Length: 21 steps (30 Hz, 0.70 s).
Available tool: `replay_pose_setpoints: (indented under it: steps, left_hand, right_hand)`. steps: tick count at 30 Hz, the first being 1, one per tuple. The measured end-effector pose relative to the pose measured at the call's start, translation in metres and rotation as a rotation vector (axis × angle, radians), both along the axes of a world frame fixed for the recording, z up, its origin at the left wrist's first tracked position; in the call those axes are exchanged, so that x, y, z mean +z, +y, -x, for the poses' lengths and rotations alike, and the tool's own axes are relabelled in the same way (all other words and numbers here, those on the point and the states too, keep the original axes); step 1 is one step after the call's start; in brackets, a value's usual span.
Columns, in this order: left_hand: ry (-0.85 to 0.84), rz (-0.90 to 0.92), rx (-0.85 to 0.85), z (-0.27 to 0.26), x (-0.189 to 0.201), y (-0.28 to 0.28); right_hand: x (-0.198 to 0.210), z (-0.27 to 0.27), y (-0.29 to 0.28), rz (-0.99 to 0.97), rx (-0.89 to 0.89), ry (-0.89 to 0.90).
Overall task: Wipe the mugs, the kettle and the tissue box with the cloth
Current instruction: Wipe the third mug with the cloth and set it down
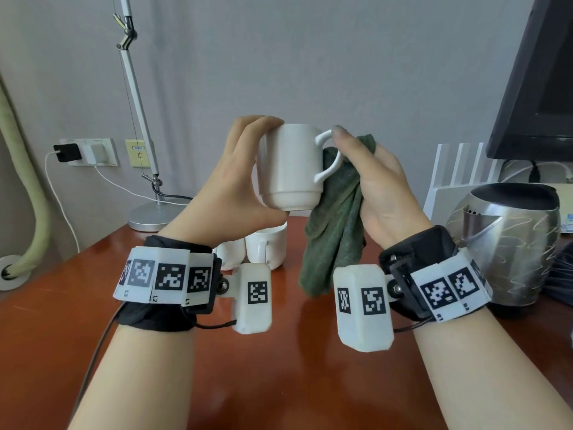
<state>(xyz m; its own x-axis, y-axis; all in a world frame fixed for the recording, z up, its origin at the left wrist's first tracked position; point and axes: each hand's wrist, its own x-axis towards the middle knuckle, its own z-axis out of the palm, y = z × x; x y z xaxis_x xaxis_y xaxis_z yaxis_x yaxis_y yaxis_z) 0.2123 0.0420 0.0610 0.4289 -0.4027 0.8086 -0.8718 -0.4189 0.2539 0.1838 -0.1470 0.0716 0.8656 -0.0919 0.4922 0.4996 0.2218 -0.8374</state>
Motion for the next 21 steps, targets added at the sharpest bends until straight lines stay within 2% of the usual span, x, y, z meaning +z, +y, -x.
replay_pose_setpoints:
  steps: [3, 7, 11, 15, 17, 21]
  left_hand:
    - [-0.005, -0.018, -0.012, -0.005, -0.003, -0.002]
    - [-0.046, -0.058, 0.006, -0.012, -0.010, -0.007]
    - [-0.070, -0.066, 0.034, -0.014, -0.014, -0.014]
    - [-0.086, -0.084, 0.075, -0.013, -0.015, -0.022]
    - [0.003, -0.095, 0.084, -0.011, -0.017, -0.028]
    - [0.308, -0.187, 0.158, -0.008, -0.024, -0.042]
  right_hand:
    - [0.002, 0.003, -0.001, -0.093, 0.058, -0.010]
    - [0.002, 0.002, -0.001, -0.093, 0.070, 0.060]
    - [0.002, 0.002, -0.003, -0.081, -0.016, 0.061]
    - [0.005, 0.005, -0.005, -0.150, -0.081, 0.075]
    - [0.006, 0.008, -0.006, -0.177, -0.142, 0.100]
    - [-0.005, 0.015, -0.004, -0.240, -0.295, 0.231]
